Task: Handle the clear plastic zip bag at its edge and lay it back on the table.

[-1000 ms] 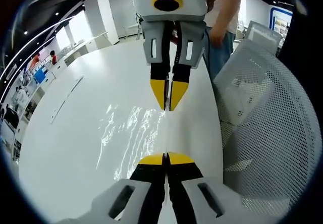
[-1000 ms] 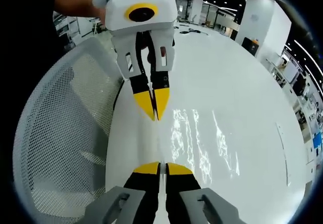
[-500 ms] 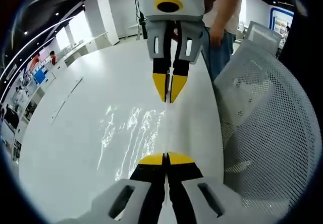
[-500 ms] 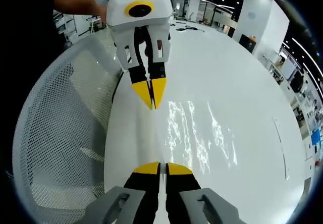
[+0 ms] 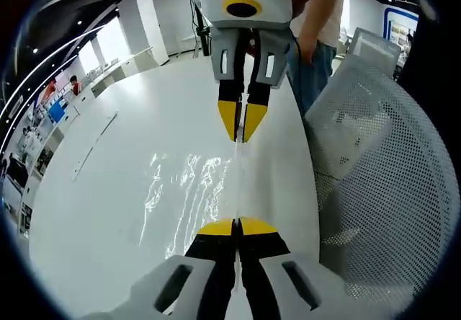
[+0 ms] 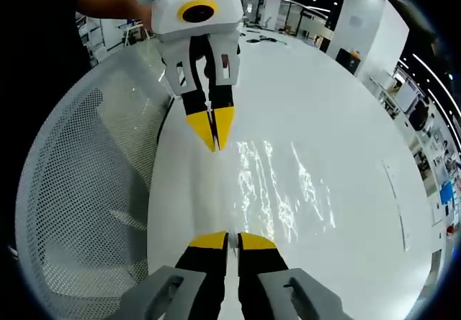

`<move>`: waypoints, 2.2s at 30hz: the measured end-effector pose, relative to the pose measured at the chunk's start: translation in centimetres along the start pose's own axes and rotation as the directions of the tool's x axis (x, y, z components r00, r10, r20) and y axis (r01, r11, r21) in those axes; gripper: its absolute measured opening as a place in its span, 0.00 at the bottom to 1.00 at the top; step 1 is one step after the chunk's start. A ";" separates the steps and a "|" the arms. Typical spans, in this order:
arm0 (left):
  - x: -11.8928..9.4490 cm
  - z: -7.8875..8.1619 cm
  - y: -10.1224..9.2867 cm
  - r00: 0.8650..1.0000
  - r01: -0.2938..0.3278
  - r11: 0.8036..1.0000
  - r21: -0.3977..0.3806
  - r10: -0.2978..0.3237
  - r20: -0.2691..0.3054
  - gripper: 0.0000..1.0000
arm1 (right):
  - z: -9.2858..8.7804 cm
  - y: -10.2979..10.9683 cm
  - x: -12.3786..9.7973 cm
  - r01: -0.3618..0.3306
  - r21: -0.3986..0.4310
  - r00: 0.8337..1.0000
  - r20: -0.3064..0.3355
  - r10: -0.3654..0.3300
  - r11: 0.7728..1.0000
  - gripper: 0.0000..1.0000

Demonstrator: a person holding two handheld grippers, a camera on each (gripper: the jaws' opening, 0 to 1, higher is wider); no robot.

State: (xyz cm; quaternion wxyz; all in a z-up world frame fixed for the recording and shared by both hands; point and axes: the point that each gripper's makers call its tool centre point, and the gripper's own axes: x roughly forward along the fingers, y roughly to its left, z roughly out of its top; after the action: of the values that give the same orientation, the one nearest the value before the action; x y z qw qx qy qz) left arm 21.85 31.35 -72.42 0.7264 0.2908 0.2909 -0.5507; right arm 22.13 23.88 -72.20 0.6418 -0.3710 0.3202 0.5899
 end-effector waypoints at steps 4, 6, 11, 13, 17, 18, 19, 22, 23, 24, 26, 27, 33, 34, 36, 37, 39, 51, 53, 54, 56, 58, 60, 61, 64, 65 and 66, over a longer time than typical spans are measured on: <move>0.1 -0.3 0.0 1.000 -0.009 0.999 0.052 0.009 -0.005 0.00 | 0.6 0.4 -0.4 -0.011 0.032 1.000 0.028 0.010 0.999 0.06; 0.1 -0.3 0.0 1.000 -0.015 0.996 0.088 0.015 -0.003 0.00 | 1.3 0.7 -0.6 -0.032 0.056 0.998 0.063 0.028 0.998 0.06; 0.1 -0.4 0.1 1.000 -0.021 0.994 0.103 0.022 -0.007 0.00 | 2.2 0.4 -0.8 -0.022 0.049 0.997 0.080 0.018 0.999 0.07; 0.1 -0.4 0.2 1.000 -0.023 0.993 0.113 0.024 -0.007 0.00 | 2.5 0.1 -0.8 -0.013 0.048 0.997 0.083 0.009 0.999 0.07; 0.2 -0.2 0.0 1.000 -0.023 0.990 0.137 0.024 -0.005 0.00 | 3.2 -0.6 -0.7 -0.005 0.063 0.995 0.103 -0.001 0.998 0.06; 0.2 -0.1 -0.1 1.000 -0.022 0.989 0.149 0.023 -0.006 0.00 | 3.4 -0.7 -0.6 -0.005 0.064 0.995 0.104 -0.001 0.998 0.06; 0.2 -0.1 -0.3 1.000 -0.020 0.987 0.159 0.021 -0.007 0.00 | 3.5 -0.8 -0.3 -0.007 0.066 0.995 0.103 0.000 0.998 0.06; 0.3 0.1 -0.4 1.000 -0.019 0.988 0.153 0.020 -0.005 0.00 | 3.5 -0.7 0.4 -0.019 0.058 0.995 0.094 0.014 0.998 0.06; 0.3 0.1 -0.3 1.000 -0.020 0.988 0.151 0.021 -0.003 0.00 | 3.4 -0.4 0.6 -0.033 0.062 0.996 0.088 0.027 0.998 0.06; 0.3 0.1 -0.2 1.000 -0.024 0.989 0.148 0.025 -0.001 0.00 | 3.4 -0.3 0.7 -0.039 0.066 0.996 0.088 0.033 0.997 0.06; 0.3 0.2 -0.2 1.000 -0.029 0.988 0.151 0.029 0.005 0.00 | 3.2 -0.2 1.1 -0.048 0.073 0.996 0.083 0.042 0.996 0.06; 0.3 0.3 -0.2 1.000 -0.030 0.988 0.152 0.029 0.007 0.00 | 3.2 -0.1 1.2 -0.052 0.075 0.996 0.081 0.046 0.996 0.06; 0.2 0.3 -0.2 0.999 -0.034 0.987 0.155 0.032 0.012 0.00 | 3.3 0.1 1.5 -0.066 0.092 0.995 0.086 0.058 0.994 0.06; 0.2 0.4 -0.2 0.999 -0.036 0.987 0.154 0.034 0.014 0.00 | 3.3 0.1 1.5 -0.066 0.092 0.995 0.084 0.058 0.994 0.06; 0.2 0.5 -0.2 0.999 -0.039 0.988 0.152 0.036 0.022 0.00 | 3.1 0.1 1.7 -0.072 0.092 0.995 0.080 0.065 0.993 0.06; 0.2 0.6 -0.2 0.999 -0.041 0.988 0.152 0.037 0.028 0.00 | 3.2 0.3 1.8 -0.075 0.093 0.995 0.078 0.068 0.993 0.06; 0.2 0.7 0.0 0.999 -0.044 0.988 0.148 0.040 0.036 0.00 | 3.3 0.5 2.0 -0.083 0.099 0.994 0.077 0.076 0.992 0.06; 0.3 1.1 0.2 0.997 -0.056 0.991 0.119 0.049 0.067 0.00 | 3.2 1.4 2.9 -0.096 0.131 0.993 0.076 0.087 0.987 0.00; 0.3 1.1 0.2 0.996 -0.060 0.990 0.127 0.051 0.069 0.00 | 3.3 1.5 2.9 -0.100 0.148 0.993 0.074 0.090 0.984 0.00; 0.3 1.1 0.2 0.996 -0.063 0.988 0.139 0.054 0.068 0.00 | 3.3 1.5 2.9 -0.100 0.154 0.993 0.072 0.090 0.983 0.00; 0.3 1.1 0.3 0.996 -0.071 0.986 0.151 0.061 0.066 0.01 | 3.2 1.5 2.9 -0.097 0.160 0.994 0.062 0.088 0.982 0.00; 0.3 1.1 0.5 0.995 -0.077 0.986 0.147 0.068 0.067 0.05 | 2.9 1.2 3.0 -0.080 0.179 0.997 0.030 0.076 0.981 0.00; 0.1 1.1 0.6 0.995 -0.085 0.985 0.148 0.075 0.071 0.10 | 3.2 1.1 2.9 -0.075 0.188 0.997 0.022 0.072 0.979 0.00; 0.1 1.2 0.6 0.995 -0.084 0.985 0.149 0.074 0.072 0.11 | 3.2 1.0 3.0 -0.070 0.195 0.998 0.019 0.068 0.978 0.00; -0.1 1.5 0.5 0.994 -0.082 0.981 0.177 0.067 0.087 0.16 | 3.1 0.4 3.2 -0.050 0.219 0.999 -0.006 0.052 0.974 0.00; -0.2 1.7 0.5 0.994 -0.084 0.978 0.188 0.068 0.090 0.17 | 3.0 0.3 3.2 -0.044 0.227 0.999 -0.014 0.048 0.973 0.00; -0.3 1.8 0.3 0.993 -0.085 0.978 0.193 0.067 0.095 0.18 | 3.0 0.0 3.3 -0.038 0.232 0.999 -0.021 0.044 0.972 0.00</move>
State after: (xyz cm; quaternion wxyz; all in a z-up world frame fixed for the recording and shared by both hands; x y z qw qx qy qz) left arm 22.31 30.24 -71.00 0.7267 0.3476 0.1915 -0.5608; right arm 22.37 28.20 -73.43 0.6640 -0.2949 0.4027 0.5567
